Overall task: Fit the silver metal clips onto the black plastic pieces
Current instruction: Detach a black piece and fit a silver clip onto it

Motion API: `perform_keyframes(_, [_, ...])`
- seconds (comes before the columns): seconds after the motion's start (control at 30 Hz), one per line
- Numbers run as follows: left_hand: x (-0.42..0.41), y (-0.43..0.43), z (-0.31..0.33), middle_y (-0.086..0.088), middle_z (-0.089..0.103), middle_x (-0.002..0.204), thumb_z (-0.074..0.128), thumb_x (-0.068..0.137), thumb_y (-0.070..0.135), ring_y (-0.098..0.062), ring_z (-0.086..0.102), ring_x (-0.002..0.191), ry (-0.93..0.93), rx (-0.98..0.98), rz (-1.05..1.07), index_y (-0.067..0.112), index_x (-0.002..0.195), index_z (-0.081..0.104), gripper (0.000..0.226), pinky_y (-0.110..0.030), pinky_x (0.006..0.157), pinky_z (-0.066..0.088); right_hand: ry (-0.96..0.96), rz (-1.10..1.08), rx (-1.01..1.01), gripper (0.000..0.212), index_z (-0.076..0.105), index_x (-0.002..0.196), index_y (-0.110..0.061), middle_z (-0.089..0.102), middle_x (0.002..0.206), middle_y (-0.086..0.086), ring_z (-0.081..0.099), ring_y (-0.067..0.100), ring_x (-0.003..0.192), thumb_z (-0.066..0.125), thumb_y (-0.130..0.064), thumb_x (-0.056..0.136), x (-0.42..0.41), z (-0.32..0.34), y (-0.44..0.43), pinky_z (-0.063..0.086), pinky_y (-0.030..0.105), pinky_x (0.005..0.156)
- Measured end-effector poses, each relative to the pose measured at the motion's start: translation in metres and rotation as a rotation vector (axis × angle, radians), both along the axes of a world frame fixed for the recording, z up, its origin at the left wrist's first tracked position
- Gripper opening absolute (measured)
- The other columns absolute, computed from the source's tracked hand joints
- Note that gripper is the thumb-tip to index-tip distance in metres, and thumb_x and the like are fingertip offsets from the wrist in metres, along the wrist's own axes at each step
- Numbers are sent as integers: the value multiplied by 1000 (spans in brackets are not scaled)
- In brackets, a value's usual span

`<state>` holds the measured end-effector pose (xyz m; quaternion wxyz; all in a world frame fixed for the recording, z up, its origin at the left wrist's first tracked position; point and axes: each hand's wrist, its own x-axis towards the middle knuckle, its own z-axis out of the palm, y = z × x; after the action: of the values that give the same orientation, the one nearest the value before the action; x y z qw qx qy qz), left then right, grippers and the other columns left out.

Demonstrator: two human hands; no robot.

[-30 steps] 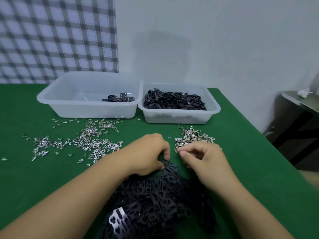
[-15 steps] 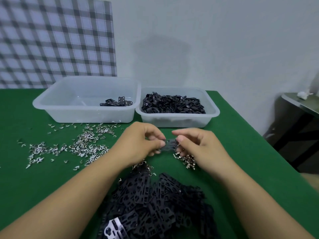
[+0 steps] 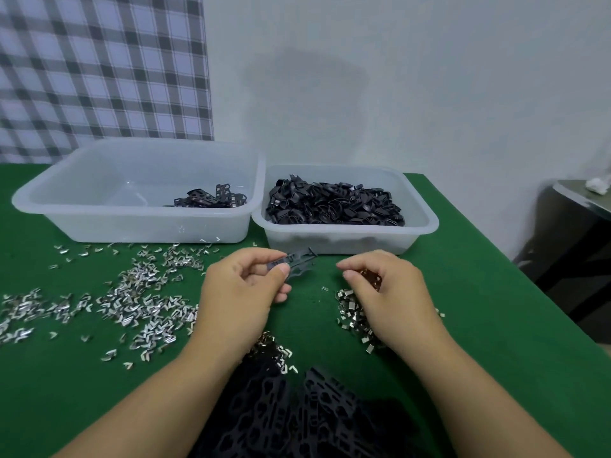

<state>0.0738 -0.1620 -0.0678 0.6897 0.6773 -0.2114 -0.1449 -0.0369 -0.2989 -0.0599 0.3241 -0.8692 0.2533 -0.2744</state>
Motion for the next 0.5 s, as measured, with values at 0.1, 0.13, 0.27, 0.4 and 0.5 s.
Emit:
perform_keyframes(0.1, [2, 0, -1, -4, 69, 63, 68, 82, 1, -9, 66, 55, -8, 12, -30, 14, 85, 71, 13, -14, 54, 52, 127, -8, -78, 16, 71, 91, -29, 57, 87, -18, 50, 2, 85, 64, -15, 85, -6, 1, -6, 37, 16, 76])
perform_keyframes(0.13, [1, 0, -1, -5, 69, 64, 68, 81, 2, -9, 66, 54, -15, 19, -39, 14, 85, 71, 13, -14, 54, 52, 153, -3, -79, 15, 71, 88, -31, 56, 85, -18, 50, 3, 86, 65, -17, 85, -9, 2, -6, 37, 18, 77])
perform_keyframes(0.27, [1, 0, -4, -3, 68, 63, 69, 81, 2, -8, 65, 53, -31, 22, -47, 15, 84, 71, 14, -14, 53, 51, 199, 53, -69, 10, 67, 70, -32, 57, 75, -11, 49, 2, 81, 72, -28, 77, -11, 3, -1, 35, 14, 67])
perform_keyframes(0.4, [2, -1, -6, 1, 68, 60, 69, 81, 2, -7, 64, 53, -49, 18, -49, 15, 84, 71, 13, -14, 53, 51, 247, 31, -164, 15, 63, 66, -26, 55, 73, -11, 48, 8, 81, 73, -35, 74, -2, -1, 4, 36, 20, 68])
perform_keyframes(0.5, [3, -1, -7, 2, 68, 60, 69, 81, 2, -6, 64, 53, -56, 15, -54, 15, 84, 71, 13, -15, 53, 51, 284, 24, -187, 14, 61, 67, -25, 54, 73, -11, 48, 11, 81, 70, -31, 76, 3, -4, 6, 34, 23, 70])
